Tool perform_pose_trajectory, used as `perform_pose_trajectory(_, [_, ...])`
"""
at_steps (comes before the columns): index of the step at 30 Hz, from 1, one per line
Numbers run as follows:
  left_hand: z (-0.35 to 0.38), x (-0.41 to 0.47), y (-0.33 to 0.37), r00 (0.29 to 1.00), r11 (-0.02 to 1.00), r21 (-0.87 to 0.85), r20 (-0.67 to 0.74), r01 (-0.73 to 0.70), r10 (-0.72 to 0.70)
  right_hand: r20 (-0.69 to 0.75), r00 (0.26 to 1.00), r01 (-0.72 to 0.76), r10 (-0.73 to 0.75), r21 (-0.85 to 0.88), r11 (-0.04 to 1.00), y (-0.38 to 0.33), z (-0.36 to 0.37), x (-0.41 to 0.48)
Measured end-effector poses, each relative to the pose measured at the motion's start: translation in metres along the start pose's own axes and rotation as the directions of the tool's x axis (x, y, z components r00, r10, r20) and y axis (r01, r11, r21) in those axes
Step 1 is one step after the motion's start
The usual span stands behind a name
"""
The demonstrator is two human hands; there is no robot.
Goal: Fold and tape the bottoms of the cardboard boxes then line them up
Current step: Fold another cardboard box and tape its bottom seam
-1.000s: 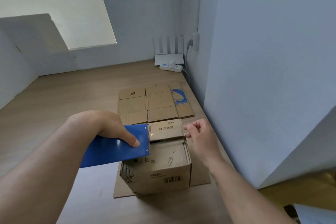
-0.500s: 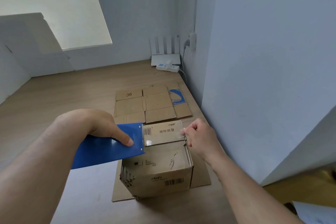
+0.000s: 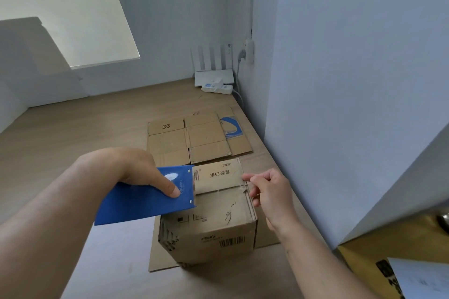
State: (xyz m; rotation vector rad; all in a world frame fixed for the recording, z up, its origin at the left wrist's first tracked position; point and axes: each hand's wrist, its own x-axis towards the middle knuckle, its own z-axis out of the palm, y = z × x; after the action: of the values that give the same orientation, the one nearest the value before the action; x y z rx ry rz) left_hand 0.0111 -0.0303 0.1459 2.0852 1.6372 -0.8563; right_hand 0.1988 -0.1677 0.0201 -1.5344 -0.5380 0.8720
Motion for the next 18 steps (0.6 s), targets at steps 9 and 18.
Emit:
perform_pose_trajectory(9, [-0.002,0.006,0.001,1.000,1.000,-0.006,0.023,-0.006,0.006,0.025,0.995,-0.089,0.093,-0.132,0.987,0.000,0.000,0.009])
perform_pose_trajectory(18, [0.004,0.006,-0.006,1.000,0.999,-0.048,0.004,-0.016,0.016,-0.063,0.919,-0.369,0.390,-0.488,0.791,0.063,-0.009,0.009])
